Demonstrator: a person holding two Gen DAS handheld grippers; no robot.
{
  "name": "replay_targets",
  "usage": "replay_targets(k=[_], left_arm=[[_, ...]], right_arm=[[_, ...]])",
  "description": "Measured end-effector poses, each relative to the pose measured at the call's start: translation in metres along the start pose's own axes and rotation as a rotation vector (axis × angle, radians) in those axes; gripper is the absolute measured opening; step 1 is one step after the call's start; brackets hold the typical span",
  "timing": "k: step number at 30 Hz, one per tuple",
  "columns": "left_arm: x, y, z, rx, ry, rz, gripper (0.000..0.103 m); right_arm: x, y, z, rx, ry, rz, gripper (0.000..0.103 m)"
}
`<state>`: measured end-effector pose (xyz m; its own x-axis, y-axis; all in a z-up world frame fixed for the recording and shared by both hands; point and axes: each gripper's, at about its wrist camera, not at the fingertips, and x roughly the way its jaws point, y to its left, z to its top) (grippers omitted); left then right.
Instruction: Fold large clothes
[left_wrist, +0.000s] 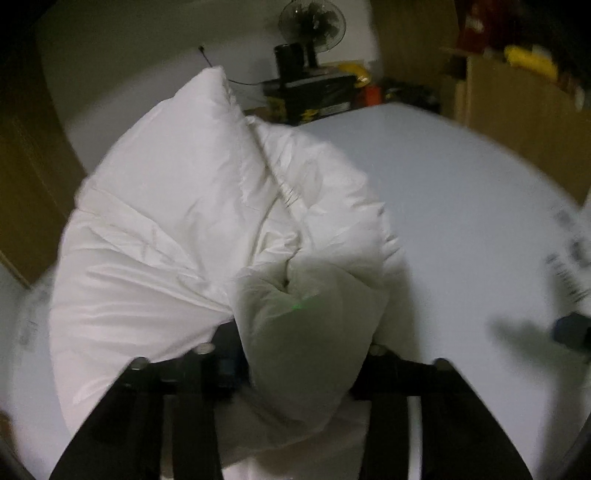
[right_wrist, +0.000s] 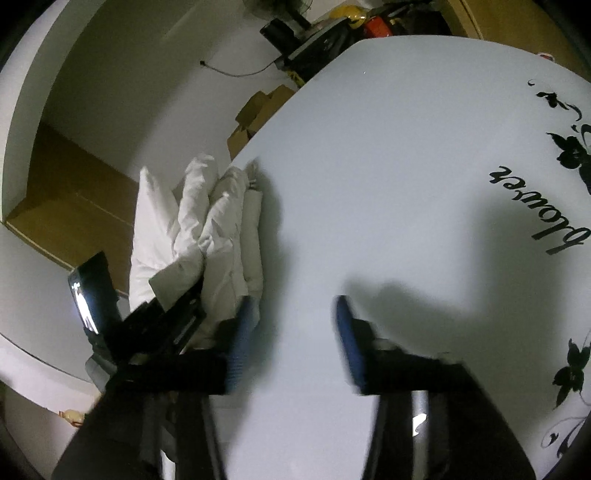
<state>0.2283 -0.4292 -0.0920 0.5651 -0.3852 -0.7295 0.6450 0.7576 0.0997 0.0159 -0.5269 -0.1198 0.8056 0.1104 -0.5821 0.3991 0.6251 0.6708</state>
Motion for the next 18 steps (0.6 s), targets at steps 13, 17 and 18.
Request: replay_targets(k=[13, 17, 18], left_arm=[[-0.164, 0.115, -0.079, -0.170, -0.155, -0.100, 0.103], [-0.173, 0.171, -0.114, -0.329, -0.129, -0.087, 0.103], [-0.175, 0.178, -0.123, -0.357, -0.125, -0.082, 0.103]], right_arm=[[0.047, 0.087, 0.024, -0.159, 0.141, 0.135, 0.085], [0.103, 0.129, 0.036, -0.199, 0.236, 0.123, 0.085], [0.121, 0.137, 0.041, -0.192, 0.257, 0.099, 0.085]])
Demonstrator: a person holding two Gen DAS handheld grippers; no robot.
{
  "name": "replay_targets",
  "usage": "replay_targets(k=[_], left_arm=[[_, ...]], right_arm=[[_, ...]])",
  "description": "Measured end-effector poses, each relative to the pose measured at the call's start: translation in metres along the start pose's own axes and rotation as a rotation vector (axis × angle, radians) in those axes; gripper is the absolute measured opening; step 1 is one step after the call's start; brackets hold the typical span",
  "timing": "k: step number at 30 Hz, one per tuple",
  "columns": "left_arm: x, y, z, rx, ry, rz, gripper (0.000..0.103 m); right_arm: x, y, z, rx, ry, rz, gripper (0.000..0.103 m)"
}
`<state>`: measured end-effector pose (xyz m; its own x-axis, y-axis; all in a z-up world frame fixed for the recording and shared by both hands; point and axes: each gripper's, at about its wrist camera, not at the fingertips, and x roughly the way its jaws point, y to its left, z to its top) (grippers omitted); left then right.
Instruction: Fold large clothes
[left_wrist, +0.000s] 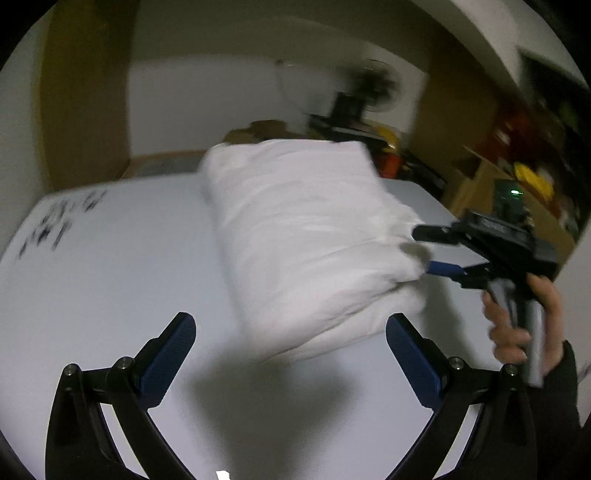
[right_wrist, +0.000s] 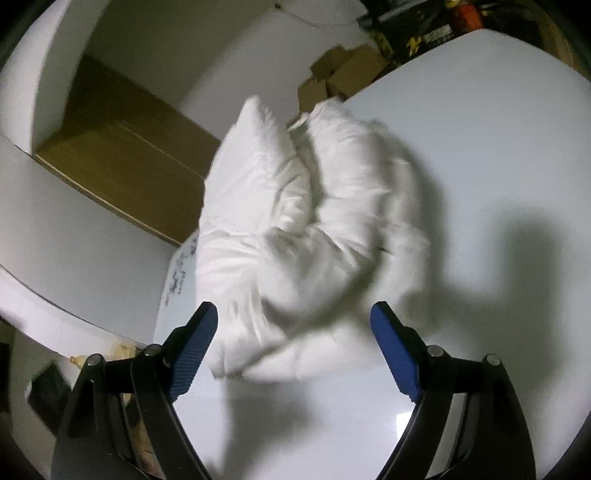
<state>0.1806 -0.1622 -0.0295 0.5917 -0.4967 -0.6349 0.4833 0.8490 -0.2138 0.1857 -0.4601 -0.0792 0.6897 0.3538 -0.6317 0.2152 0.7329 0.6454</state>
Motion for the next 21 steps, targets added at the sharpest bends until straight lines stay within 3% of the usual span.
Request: replay_targets(k=[3, 5, 6, 7, 9, 11, 13, 17, 21], left_arm=[[-0.007, 0.028, -0.010, -0.069, -0.003, 0.010, 0.103], [-0.013, 0.039, -0.013, -0.088, -0.010, 0.017, 0.103], [-0.016, 0.044, -0.013, -0.092, -0.014, 0.021, 0.103], [-0.018, 0.049, -0.013, -0.098, -0.019, 0.029, 0.103], [-0.018, 0.055, -0.008, -0.115, -0.024, 0.041, 0.103], [-0.015, 0.060, 0.002, -0.140, -0.031, 0.070, 0.103], [-0.005, 0.062, 0.024, -0.172, -0.044, 0.121, 0.103], [0.028, 0.047, 0.087, -0.165, -0.092, 0.235, 0.103], [0.073, 0.036, 0.145, -0.154, -0.119, 0.274, 0.103]], right_arm=[[0.028, 0.003, 0.019, 0.039, 0.030, -0.067, 0.084], [0.038, 0.001, 0.025, 0.060, 0.026, -0.136, 0.058], [0.037, -0.002, 0.024, 0.061, 0.017, -0.127, 0.040], [0.035, -0.004, 0.022, 0.059, 0.009, -0.113, 0.030], [0.014, -0.003, 0.017, 0.057, -0.043, -0.077, 0.024], [-0.012, -0.001, 0.006, 0.028, -0.111, -0.017, 0.023], [-0.022, -0.006, -0.007, 0.015, -0.134, -0.019, 0.023], [0.000, -0.037, -0.017, -0.008, -0.110, -0.037, 0.024], [0.012, -0.055, -0.016, -0.011, -0.092, 0.005, 0.028]])
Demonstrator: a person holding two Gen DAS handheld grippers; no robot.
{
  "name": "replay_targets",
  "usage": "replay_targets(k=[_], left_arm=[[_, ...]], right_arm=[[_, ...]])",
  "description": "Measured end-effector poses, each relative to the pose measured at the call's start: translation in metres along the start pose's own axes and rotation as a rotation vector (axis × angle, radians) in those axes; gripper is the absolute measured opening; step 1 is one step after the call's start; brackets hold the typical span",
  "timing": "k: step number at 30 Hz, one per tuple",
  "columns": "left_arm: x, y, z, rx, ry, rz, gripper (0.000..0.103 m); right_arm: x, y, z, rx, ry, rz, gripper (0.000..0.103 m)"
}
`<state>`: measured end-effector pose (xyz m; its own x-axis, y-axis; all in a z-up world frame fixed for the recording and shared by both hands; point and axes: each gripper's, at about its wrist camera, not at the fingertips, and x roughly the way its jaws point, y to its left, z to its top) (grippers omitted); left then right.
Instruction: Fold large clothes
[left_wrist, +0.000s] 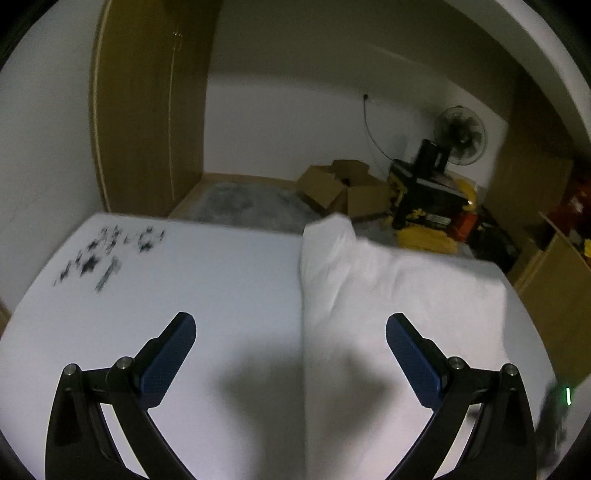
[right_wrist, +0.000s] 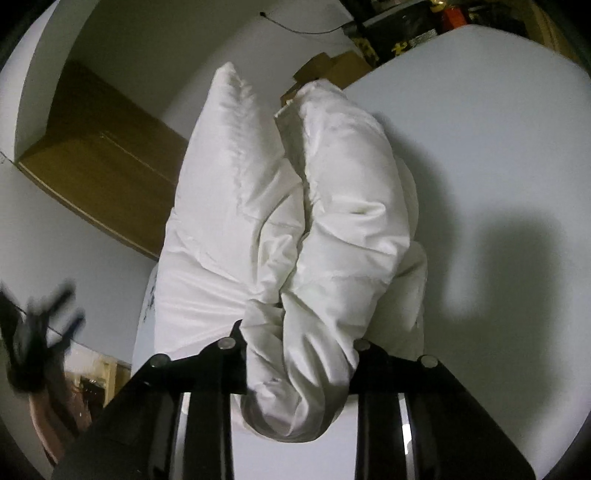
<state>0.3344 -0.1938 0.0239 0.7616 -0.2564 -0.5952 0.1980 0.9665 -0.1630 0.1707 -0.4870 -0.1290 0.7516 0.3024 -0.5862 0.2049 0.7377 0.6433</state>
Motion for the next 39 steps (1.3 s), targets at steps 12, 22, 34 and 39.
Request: replay_targets(k=[12, 22, 34, 39], left_arm=[[0.185, -0.125, -0.007, 0.253, 0.086, 0.115, 0.103], [0.239, -0.129, -0.039, 0.297, 0.144, 0.233, 0.103], [0.189, -0.059, 0.007, 0.036, 0.218, 0.007, 0.103], [0.172, -0.040, 0.040, 0.009, 0.125, 0.131, 0.103]], right_arm=[[0.012, -0.017, 0.009, -0.049, 0.012, 0.055, 0.033], [0.012, 0.001, 0.002, -0.155, -0.018, -0.015, 0.042], [-0.068, 0.029, 0.009, -0.158, -0.147, -0.150, 0.066], [-0.088, 0.120, 0.056, -0.274, -0.319, -0.182, 0.092]])
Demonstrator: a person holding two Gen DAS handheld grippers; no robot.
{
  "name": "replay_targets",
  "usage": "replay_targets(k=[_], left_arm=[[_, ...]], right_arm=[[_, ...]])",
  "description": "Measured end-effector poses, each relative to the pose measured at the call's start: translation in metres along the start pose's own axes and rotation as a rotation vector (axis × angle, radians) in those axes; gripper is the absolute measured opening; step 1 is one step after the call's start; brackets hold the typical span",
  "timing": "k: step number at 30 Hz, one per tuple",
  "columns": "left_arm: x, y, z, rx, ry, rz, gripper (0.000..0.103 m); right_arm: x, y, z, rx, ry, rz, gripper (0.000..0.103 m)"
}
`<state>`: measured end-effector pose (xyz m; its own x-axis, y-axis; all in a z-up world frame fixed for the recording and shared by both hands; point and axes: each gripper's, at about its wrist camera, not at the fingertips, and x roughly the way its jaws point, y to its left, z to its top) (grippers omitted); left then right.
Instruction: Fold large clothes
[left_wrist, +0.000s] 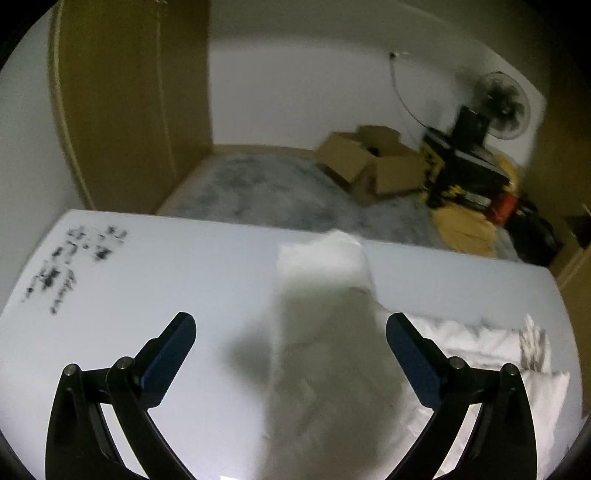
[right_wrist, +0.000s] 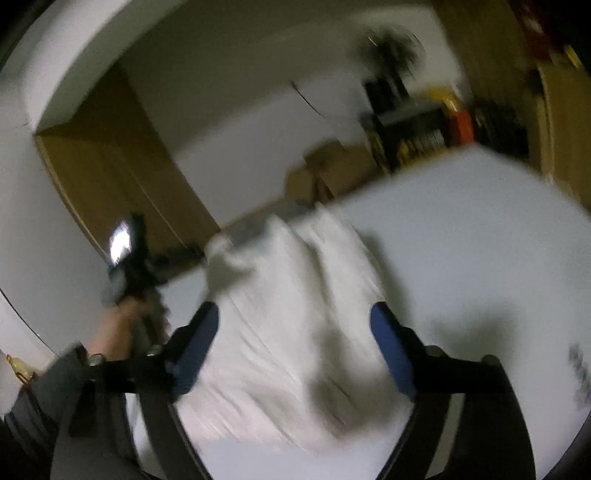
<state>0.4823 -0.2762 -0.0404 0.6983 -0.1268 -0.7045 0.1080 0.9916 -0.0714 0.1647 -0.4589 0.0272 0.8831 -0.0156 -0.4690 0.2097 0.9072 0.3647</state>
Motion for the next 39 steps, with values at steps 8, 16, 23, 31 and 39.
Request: replay_targets(k=[8, 16, 23, 31, 39], left_arm=[[0.048, -0.019, -0.031, 0.031, 0.099, 0.021, 0.103], [0.077, -0.021, -0.050, 0.013, 0.113, -0.017, 0.103], [0.098, -0.015, -0.052, -0.008, 0.173, -0.044, 0.103], [0.023, 0.045, -0.023, -0.027, 0.216, -0.363, 0.103], [0.048, 0.092, -0.033, -0.188, 0.462, -0.606, 0.103]], right_arm=[[0.156, 0.021, 0.001, -0.251, 0.197, -0.254, 0.078], [0.174, -0.030, -0.021, -0.156, 0.222, -0.160, 0.088], [0.193, -0.020, -0.029, -0.170, 0.248, -0.191, 0.094], [0.076, -0.047, -0.016, 0.024, 0.265, 0.028, 0.099], [0.021, -0.146, -0.081, 0.471, 0.418, 0.198, 0.103]])
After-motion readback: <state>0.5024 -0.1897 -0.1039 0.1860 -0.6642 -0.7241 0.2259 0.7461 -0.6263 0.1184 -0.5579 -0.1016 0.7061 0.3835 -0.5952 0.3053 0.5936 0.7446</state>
